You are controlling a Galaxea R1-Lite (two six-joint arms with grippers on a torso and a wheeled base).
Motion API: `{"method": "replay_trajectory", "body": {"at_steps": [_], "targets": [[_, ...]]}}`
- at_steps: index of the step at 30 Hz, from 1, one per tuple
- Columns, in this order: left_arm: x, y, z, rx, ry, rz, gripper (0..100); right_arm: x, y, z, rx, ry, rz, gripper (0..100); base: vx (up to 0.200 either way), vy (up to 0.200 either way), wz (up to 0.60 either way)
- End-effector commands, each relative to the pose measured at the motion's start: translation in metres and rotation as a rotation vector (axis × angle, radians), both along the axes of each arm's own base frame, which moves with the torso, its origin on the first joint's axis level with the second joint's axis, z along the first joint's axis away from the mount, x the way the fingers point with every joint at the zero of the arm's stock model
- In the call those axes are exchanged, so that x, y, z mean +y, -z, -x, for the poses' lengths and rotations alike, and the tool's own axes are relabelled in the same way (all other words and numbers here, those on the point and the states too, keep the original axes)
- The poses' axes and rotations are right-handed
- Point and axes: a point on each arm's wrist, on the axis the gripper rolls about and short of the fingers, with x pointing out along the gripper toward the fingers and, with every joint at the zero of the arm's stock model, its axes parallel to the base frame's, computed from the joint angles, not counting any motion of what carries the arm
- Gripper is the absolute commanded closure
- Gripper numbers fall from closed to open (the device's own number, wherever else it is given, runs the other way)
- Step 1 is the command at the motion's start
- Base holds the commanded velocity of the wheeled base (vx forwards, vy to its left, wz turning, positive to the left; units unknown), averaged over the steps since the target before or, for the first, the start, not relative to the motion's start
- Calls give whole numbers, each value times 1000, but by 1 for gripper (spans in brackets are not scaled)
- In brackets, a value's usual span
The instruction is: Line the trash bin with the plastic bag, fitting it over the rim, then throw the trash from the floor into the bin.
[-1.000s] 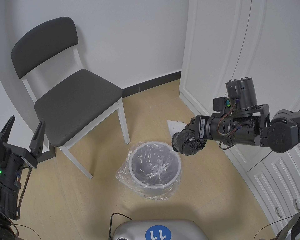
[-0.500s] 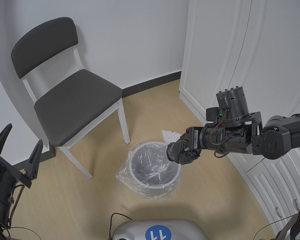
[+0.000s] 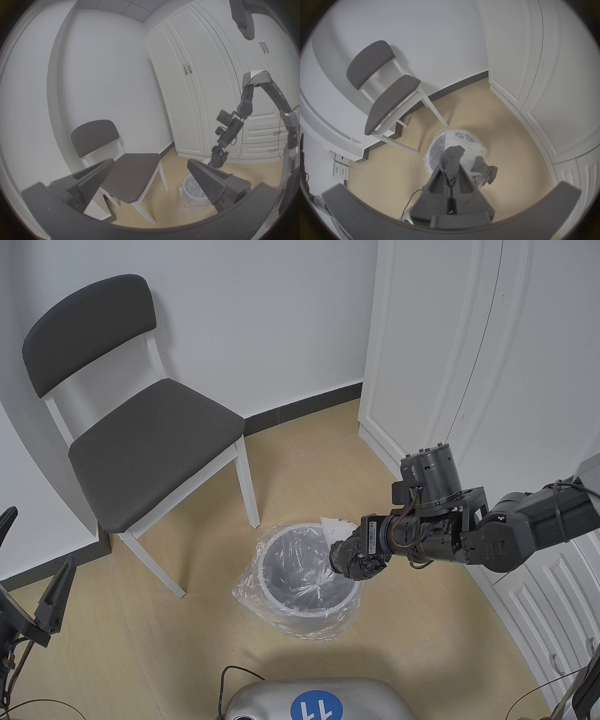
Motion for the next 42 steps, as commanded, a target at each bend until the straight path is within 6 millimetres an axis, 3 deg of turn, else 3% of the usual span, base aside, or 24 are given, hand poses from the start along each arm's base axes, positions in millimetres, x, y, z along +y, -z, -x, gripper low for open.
{"method": "replay_trajectory", "body": {"at_steps": [1, 13, 22, 31, 42], "targets": [[1, -1, 3, -13, 0, 7, 0, 5, 29, -16, 47, 11, 27, 100, 0, 0, 0], [2, 0, 2, -10, -6, 0, 0, 34, 89, -45, 38, 10, -34, 100, 0, 0, 0], [2, 2, 2, -1, -6, -5, 0, 59, 125, -47, -4, 0, -150, 100, 0, 0, 0], [2, 2, 2, 1, -6, -6, 0, 65, 147, -48, 36, 2, -152, 100, 0, 0, 0], [1, 3, 2, 10, -6, -11, 0, 71, 176, -74, 75, 85, -242, 100, 0, 0, 0]]}}
